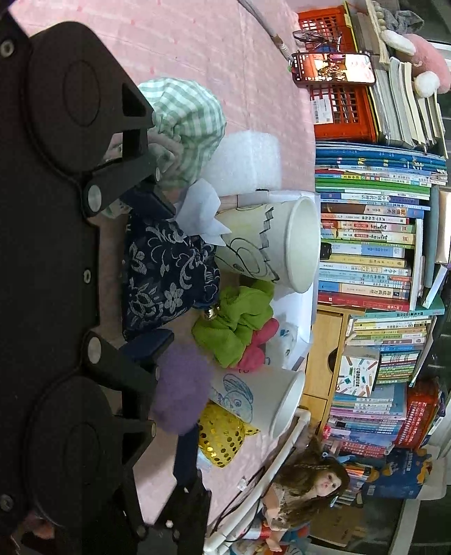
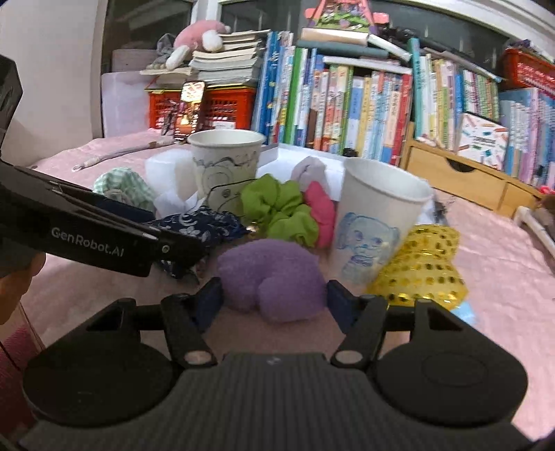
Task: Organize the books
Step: 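Grasp the navy floral pouch with the left tool while the right tool grasps the purple plush heart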
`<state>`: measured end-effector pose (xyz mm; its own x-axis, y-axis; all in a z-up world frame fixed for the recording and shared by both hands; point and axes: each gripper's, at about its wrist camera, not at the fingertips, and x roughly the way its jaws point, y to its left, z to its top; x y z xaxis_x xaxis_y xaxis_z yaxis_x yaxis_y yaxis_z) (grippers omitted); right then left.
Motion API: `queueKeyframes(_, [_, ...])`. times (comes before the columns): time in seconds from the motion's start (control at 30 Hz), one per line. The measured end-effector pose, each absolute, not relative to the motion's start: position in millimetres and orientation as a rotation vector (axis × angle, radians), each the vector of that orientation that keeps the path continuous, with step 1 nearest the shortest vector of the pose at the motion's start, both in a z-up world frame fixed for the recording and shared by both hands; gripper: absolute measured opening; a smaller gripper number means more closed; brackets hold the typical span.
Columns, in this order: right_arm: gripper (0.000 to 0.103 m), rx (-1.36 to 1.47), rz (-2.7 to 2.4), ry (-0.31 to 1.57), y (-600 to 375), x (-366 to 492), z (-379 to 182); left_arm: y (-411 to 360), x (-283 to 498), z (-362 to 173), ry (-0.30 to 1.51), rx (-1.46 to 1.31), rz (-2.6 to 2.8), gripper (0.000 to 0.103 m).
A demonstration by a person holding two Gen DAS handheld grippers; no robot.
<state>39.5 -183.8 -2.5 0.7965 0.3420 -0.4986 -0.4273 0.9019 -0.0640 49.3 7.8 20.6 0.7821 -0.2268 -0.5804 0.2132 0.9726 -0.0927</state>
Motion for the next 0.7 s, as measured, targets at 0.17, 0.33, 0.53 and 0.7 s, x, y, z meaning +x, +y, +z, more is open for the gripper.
queueKeyframes(0.17, [0.068,-0.158,0.384,0.483,-197.3,32.5,4.2,-2.3,45.2,14.6,0.611,0.033,-0.231,0.071])
queueKeyframes(0.33, [0.068,-0.130,0.356,0.483,-204.5,34.0,5.0,-15.3,48.7,5.3,0.597,0.102,-0.203,0.074])
queueKeyframes(0.53, [0.068,-0.105,0.350,0.481,-206.5,35.5,4.6,-23.7,41.6,8.1,0.571,0.128,-0.189,0.059])
queueKeyframes(0.7, [0.067,-0.085,0.346,0.460,-207.6,32.7,9.5,-24.2,31.3,17.8,0.562,0.122,-0.236,0.055])
